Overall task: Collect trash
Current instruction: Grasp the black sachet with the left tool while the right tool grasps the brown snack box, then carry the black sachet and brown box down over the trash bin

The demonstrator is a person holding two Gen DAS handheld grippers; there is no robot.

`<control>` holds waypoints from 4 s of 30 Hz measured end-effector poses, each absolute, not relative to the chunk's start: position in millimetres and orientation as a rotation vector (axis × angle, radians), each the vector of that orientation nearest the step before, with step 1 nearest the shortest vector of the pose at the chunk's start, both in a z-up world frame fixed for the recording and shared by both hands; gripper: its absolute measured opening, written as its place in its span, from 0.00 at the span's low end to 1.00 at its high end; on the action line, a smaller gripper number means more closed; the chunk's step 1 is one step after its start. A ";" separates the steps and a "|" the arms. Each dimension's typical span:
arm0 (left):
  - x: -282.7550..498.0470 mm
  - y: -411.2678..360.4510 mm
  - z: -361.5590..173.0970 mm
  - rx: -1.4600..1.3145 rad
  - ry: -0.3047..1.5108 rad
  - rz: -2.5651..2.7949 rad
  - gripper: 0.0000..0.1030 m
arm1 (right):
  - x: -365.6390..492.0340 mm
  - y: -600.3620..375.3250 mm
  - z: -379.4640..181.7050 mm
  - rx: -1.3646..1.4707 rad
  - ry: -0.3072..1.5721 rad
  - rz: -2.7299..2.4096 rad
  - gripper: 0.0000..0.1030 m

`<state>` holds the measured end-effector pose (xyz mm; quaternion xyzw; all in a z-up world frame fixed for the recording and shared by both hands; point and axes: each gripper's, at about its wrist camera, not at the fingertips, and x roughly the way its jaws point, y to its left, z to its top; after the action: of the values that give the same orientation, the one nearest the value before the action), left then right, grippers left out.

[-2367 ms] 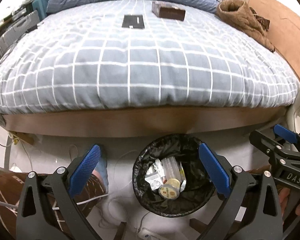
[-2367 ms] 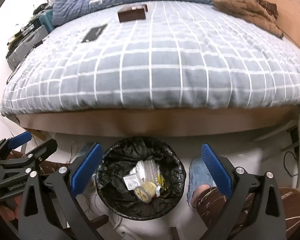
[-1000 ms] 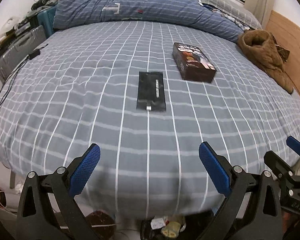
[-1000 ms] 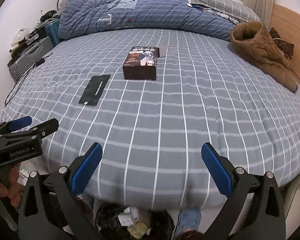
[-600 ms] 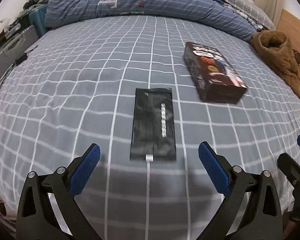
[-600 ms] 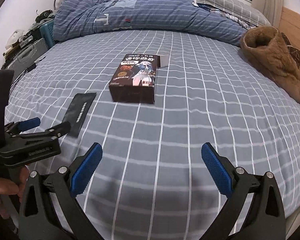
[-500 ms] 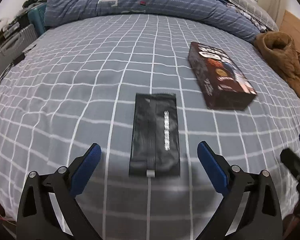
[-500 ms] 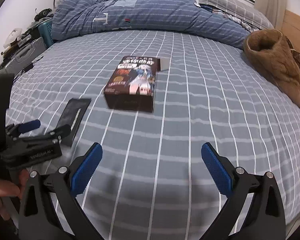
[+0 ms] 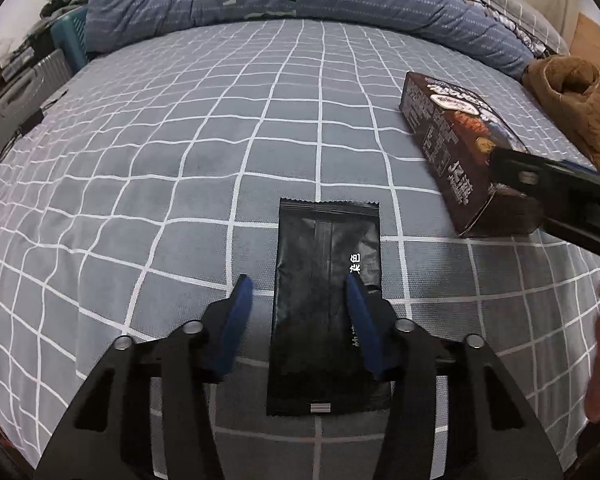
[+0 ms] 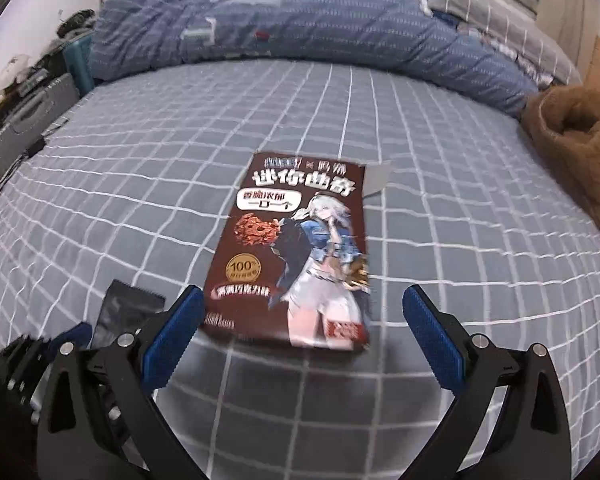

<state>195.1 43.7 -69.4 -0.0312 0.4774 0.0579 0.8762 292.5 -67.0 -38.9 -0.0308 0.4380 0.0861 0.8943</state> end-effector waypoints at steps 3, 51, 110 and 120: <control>193.3 45.5 -66.0 -0.083 0.987 0.107 0.46 | 299.0 -63.9 -41.4 -0.051 0.905 0.166 0.93; 181.0 38.0 -46.5 -0.083 0.956 0.038 0.39 | 257.2 -87.0 -26.3 0.004 0.910 0.114 0.85; -24.4 -11.8 43.8 -0.101 0.930 -0.045 0.39 | -2.6 -129.5 40.2 0.028 0.851 0.081 0.85; -58.4 -20.4 53.5 -0.074 0.916 -0.055 0.39 | -37.7 -132.1 47.2 0.031 0.837 0.068 0.85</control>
<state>-58.4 -20.4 53.5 -0.0357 0.4421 -0.0266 0.8959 -37.7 -132.1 47.2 0.0149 0.4063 0.0329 0.9130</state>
